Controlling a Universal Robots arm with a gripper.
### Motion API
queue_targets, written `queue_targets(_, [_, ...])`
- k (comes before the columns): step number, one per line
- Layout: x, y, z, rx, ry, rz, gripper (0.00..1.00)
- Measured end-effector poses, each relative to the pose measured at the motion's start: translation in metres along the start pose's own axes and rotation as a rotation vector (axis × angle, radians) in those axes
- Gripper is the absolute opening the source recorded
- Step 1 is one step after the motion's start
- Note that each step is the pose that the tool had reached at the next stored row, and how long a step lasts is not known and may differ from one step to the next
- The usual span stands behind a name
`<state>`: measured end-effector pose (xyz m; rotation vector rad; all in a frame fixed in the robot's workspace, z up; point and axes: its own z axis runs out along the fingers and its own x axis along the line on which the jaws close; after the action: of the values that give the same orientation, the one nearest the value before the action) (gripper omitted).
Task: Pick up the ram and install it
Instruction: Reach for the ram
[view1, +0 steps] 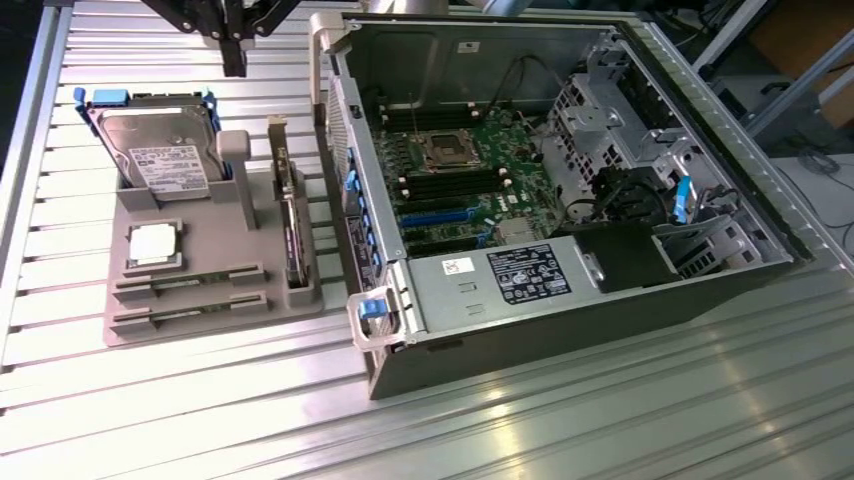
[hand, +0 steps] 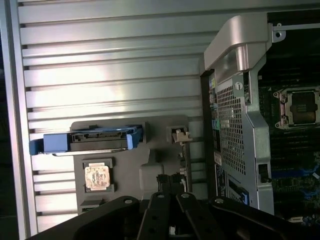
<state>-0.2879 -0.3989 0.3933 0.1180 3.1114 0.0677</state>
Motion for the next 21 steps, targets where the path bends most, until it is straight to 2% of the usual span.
queue_targets(21, [0.013, -0.001, -0.0004, 0.0, 0.0, 0.0, 0.11])
